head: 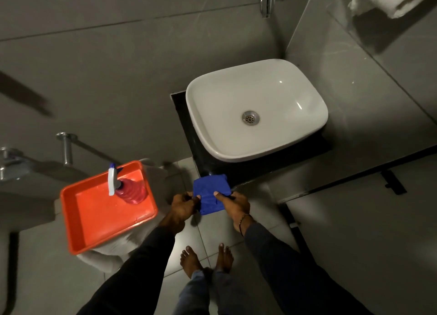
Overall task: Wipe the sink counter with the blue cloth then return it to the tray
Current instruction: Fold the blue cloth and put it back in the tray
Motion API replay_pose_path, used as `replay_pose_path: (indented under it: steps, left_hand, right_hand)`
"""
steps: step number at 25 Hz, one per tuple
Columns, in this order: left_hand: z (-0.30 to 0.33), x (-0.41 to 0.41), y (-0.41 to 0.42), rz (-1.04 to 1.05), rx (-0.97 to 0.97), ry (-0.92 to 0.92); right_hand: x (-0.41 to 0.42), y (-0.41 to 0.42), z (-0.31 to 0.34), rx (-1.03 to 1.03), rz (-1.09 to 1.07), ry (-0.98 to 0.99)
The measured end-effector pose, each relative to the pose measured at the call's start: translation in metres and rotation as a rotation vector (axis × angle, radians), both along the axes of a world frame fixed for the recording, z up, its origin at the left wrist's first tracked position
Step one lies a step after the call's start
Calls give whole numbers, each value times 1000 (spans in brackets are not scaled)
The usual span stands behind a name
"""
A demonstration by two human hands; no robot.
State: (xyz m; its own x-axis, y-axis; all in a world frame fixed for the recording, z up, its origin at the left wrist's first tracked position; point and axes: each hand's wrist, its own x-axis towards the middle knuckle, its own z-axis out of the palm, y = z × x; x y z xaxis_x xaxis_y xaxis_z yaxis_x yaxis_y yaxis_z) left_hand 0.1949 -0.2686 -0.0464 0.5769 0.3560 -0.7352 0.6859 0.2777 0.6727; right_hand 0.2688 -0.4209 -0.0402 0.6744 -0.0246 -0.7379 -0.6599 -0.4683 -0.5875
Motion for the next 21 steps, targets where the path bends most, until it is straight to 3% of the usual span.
replay_pose_path:
  steps: [6,13,18,21]
  left_hand:
    - [16,-58,18,124,3,54]
    - [25,-146,98,308,42,148]
    - [10,-189,206,220,192,296]
    - [-12,-187,270,16,327,355]
  right_hand:
    - [-28,28,10,47,287,-16]
    - [-86,130,3,14,564,50]
    - [-140,230,-14,-13,549,63]
    - [-154,281,-39,-19,507,28]
